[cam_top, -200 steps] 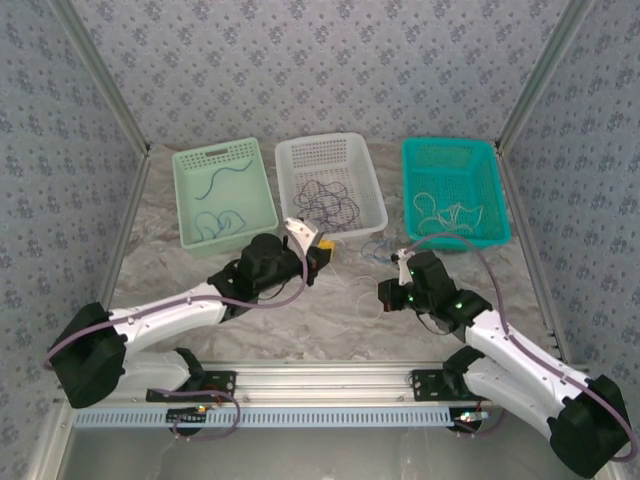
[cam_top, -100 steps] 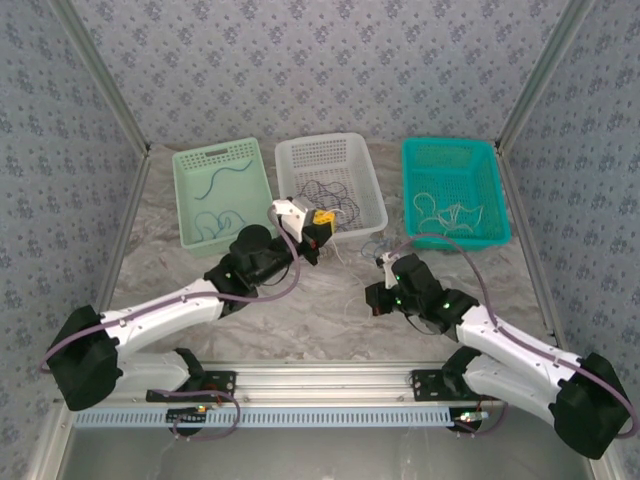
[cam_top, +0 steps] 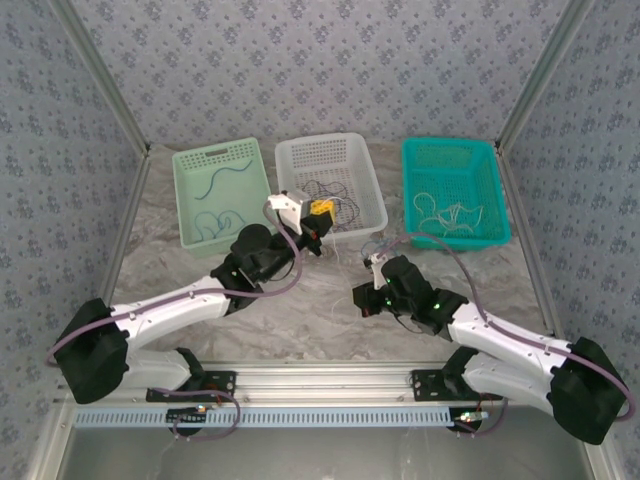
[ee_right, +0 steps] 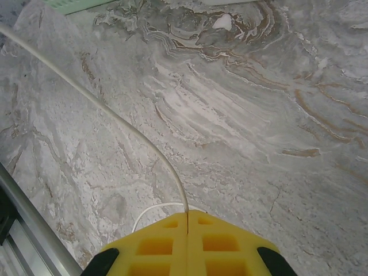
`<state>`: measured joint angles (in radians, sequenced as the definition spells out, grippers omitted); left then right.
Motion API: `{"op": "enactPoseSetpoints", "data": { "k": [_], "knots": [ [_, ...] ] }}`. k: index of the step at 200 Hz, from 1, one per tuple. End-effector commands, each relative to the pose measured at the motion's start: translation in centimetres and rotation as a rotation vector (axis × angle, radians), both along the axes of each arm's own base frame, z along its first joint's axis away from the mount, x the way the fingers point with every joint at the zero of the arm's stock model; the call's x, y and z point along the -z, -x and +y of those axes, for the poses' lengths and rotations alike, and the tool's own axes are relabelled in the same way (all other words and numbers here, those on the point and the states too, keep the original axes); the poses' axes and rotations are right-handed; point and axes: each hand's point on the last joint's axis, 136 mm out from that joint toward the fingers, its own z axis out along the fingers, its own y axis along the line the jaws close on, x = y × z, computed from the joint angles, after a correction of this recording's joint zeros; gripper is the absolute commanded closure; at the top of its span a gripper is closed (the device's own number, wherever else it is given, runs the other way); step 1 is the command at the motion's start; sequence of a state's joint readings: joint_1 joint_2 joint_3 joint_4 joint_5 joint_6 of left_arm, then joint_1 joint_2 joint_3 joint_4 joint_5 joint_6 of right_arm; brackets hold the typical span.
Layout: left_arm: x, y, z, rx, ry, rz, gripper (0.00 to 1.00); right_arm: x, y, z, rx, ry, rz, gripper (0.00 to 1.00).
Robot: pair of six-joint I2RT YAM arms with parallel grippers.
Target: Untangle the cables
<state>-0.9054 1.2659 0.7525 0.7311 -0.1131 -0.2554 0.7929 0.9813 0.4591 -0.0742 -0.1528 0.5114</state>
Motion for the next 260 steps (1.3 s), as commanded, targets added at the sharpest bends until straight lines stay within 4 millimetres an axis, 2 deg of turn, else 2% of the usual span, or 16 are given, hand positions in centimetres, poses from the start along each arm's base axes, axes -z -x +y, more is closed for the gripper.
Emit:
{"op": "enactPoseSetpoints", "data": {
  "k": [1,22,42,62,71,96,102,112,124,137,160,171,176,203,234,260],
  "knots": [
    [-2.1,-0.2,0.3,-0.024,0.077,-0.031,1.00,-1.8,-0.5,0.5,-0.006,-0.024,-0.040,1.00],
    [-1.9,-0.2,0.2,-0.022,0.071,-0.027,1.00,-2.4,-0.9,0.7,0.002,-0.029,-0.052,1.00],
    [-1.7,-0.4,0.1,-0.027,0.051,-0.012,1.00,-3.4,-1.7,-0.3,0.038,0.005,-0.076,1.00],
    [-1.3,-0.9,0.1,-0.055,0.003,0.022,0.93,-6.5,-2.6,-1.3,0.036,0.000,-0.113,1.00],
    [-1.0,-1.2,0.4,-0.077,-0.010,0.033,0.82,-7.9,-2.9,-2.1,0.036,0.014,-0.127,1.00],
    [-0.4,-1.9,1.6,-0.148,-0.020,0.065,0.34,-11.4,-4.7,-5.6,0.104,0.071,-0.143,1.00],
    [-0.3,-1.9,1.8,-0.155,-0.025,0.067,0.25,-11.9,-5.3,-6.6,0.130,0.081,-0.140,1.00],
    [-0.1,-1.9,2.2,-0.166,-0.030,0.070,0.15,-13.1,-6.3,-8.1,0.171,0.092,-0.145,1.00],
    [0.1,-1.8,2.5,-0.176,-0.038,0.075,0.11,-14.0,-7.6,-10.1,0.227,0.112,-0.137,1.00],
    [0.3,-1.7,2.9,-0.186,-0.047,0.078,0.01,-15.5,-9.5,-12.3,0.295,0.112,-0.156,1.00],
    [0.7,-1.7,3.8,-0.212,-0.065,0.087,0.01,-17.5,-12.7,-15.5,0.394,0.101,-0.182,1.00],
    [1.0,-1.7,4.3,-0.228,-0.075,0.094,0.01,-17.4,-14.0,-17.0,0.438,0.112,-0.171,1.00],
    [1.2,-1.7,4.5,-0.234,-0.082,0.099,0.01,-18.7,-14.8,-17.6,0.460,0.109,-0.199,1.00],
    [2.4,-1.4,5.2,-0.244,-0.105,0.122,0.01,-19.3,-17.8,-21.1,0.564,0.160,-0.223,1.00],
    [4.0,-1.2,5.8,-0.254,-0.119,0.156,0.01,-18.0,-20.5,-24.7,0.688,0.200,-0.200,1.00],
    [4.9,-1.1,6.5,-0.270,-0.132,0.176,0.01,-16.6,-21.7,-27.5,0.776,0.199,-0.171,1.00]
  ]
}}
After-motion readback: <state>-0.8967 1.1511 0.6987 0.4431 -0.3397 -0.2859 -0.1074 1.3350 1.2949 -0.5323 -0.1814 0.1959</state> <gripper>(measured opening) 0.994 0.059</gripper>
